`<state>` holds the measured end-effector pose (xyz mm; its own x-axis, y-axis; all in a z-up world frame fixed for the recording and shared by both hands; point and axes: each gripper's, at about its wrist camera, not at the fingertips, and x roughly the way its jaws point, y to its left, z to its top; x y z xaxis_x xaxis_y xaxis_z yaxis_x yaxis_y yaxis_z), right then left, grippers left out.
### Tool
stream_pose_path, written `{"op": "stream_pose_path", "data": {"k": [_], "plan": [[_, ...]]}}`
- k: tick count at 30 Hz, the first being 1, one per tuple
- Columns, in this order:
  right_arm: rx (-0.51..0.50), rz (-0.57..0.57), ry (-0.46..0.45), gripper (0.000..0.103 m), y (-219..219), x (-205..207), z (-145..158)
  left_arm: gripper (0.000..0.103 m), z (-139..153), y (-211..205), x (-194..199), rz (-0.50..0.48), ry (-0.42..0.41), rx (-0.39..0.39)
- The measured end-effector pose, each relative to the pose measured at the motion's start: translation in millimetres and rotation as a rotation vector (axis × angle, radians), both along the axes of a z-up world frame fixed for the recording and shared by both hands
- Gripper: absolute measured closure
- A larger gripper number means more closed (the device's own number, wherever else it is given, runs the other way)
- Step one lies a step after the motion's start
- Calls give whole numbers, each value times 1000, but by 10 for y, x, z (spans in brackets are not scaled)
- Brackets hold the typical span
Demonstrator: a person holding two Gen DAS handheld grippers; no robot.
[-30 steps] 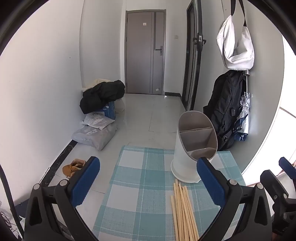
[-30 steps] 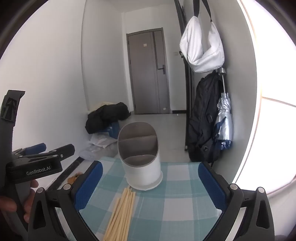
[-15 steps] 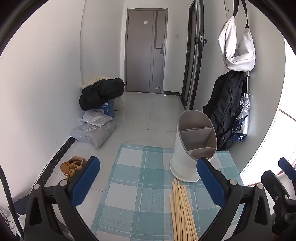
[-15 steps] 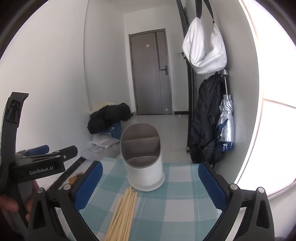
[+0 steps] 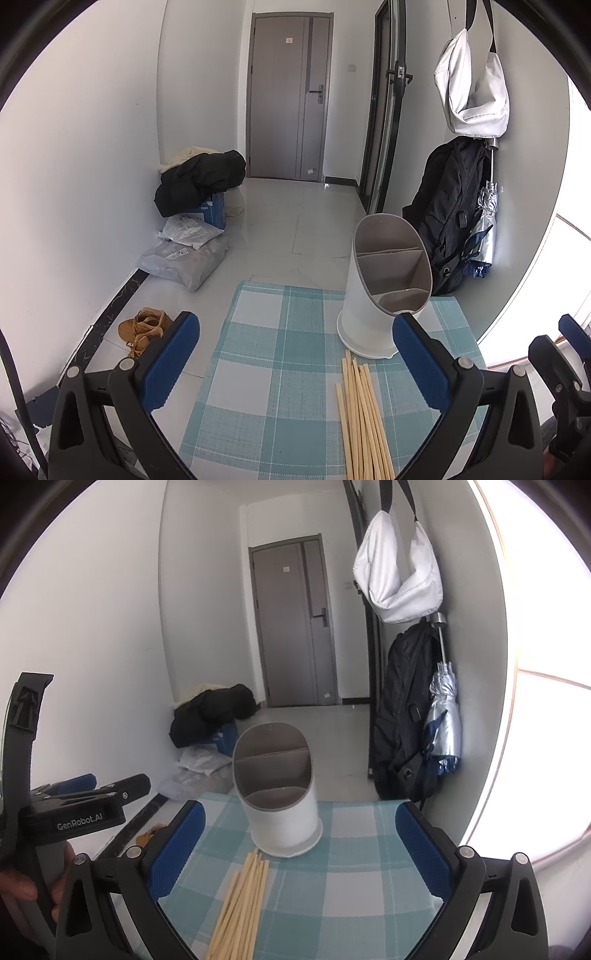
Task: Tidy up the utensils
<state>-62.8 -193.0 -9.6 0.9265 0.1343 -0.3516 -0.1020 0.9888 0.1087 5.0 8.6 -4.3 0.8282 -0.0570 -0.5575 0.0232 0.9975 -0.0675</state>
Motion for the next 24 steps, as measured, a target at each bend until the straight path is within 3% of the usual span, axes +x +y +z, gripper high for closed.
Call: {"op": "stream_pose_path", "data": {"k": [24], "plan": [[-15,3,1,0,10,8,30,1,-36,0,16,7,25,5]]}}
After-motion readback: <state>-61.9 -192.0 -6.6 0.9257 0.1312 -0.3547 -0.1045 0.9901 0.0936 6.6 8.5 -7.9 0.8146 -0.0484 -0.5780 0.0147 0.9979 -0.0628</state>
